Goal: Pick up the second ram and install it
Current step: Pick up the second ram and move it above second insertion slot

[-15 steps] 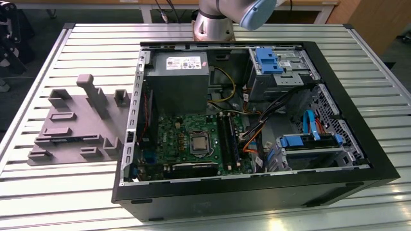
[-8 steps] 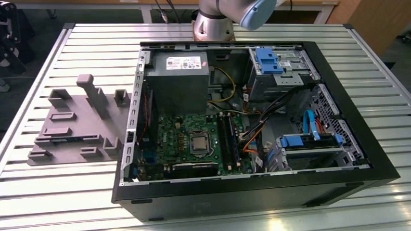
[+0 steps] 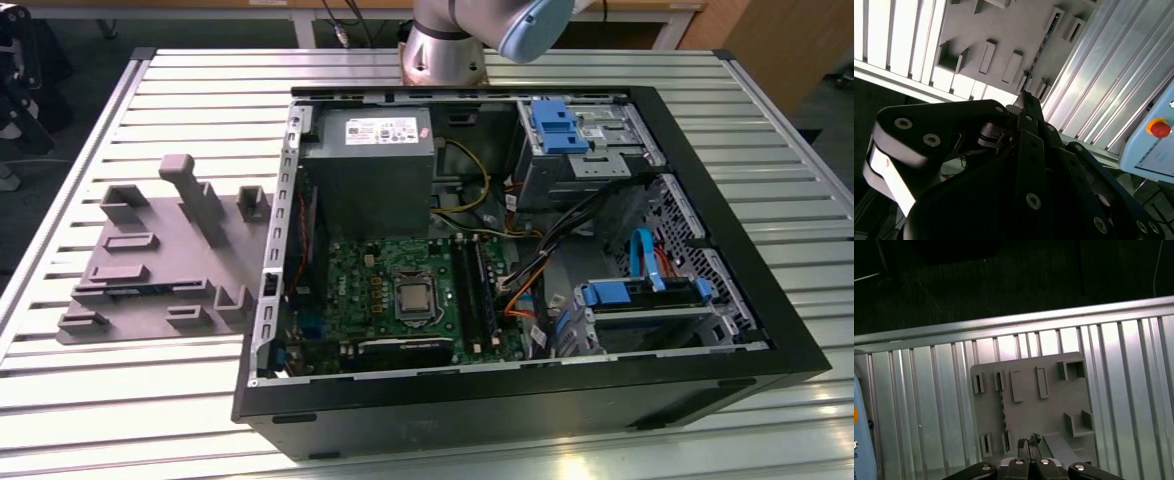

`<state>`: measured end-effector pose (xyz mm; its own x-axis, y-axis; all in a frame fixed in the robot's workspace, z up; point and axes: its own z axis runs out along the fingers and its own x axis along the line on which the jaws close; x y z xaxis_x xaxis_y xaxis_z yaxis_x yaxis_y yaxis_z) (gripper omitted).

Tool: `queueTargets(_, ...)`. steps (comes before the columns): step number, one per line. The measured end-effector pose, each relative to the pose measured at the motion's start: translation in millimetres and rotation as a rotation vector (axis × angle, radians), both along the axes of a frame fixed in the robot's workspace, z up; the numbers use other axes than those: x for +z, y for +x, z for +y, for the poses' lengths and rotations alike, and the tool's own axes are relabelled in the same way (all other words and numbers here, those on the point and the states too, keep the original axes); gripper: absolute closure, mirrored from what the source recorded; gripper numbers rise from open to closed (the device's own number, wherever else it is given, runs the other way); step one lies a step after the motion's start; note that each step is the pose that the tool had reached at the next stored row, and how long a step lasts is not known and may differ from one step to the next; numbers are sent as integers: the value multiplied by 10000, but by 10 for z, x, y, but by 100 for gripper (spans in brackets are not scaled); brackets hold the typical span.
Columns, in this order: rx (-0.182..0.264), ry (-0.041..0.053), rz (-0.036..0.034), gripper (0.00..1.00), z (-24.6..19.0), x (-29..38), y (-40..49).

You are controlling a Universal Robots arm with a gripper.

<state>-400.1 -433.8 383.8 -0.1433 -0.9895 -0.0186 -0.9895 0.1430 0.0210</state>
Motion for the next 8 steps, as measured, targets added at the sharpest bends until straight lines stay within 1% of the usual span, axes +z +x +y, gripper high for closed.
queueTargets(8,5,1,0,89,0,0,0)
